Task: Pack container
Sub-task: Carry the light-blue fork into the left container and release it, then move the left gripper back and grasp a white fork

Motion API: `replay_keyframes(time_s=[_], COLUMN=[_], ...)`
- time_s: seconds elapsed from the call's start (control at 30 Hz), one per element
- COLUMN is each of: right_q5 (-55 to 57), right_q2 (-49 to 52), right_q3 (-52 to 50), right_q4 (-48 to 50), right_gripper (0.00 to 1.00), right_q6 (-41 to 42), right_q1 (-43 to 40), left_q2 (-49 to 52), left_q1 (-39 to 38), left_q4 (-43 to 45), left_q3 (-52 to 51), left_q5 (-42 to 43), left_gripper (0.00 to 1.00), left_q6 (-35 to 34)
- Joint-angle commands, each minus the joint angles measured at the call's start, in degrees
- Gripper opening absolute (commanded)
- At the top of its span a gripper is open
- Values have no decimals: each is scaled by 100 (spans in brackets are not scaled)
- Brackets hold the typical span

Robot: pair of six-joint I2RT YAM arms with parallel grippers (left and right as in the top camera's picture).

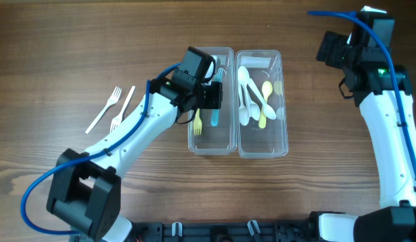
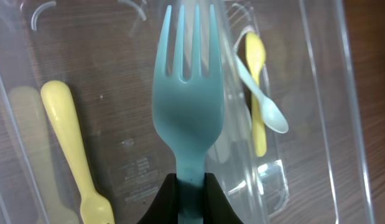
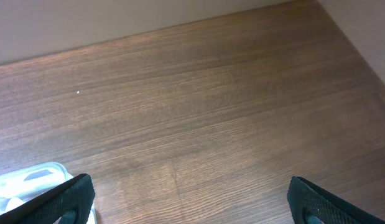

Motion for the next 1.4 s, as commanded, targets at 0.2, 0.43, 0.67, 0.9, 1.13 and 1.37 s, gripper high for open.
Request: replay_keyframes(time_s=[0.2,0.43,0.67,0.9,1.13,1.37], right_q5=[22,22,22,22,22,22], right_q2=[31,31,31,31,31,31], right_q3=[42,42,42,42,42,42], right_q4=[11,11,11,11,11,11], right_gripper=[100,100,100,100,100,100], right_q6=[-101,-101,-101,-101,-101,-103], right_q1=[-7,-7,-7,-7,-7,-7], left_q2=[-195,-892,-1377,-796,247,1353], left_q1=[118,848,1878,2017,2017,2017], left_q4=[146,-70,-1117,-1106,-610,-520], left_q3=[168,319,313,66,59,59], left_q5=[-79,-85,-658,-920,-1268,-1281], left_gripper=[45,43,41,93,100,80], left_q6=[-107,-90,-92,-92,-55,212])
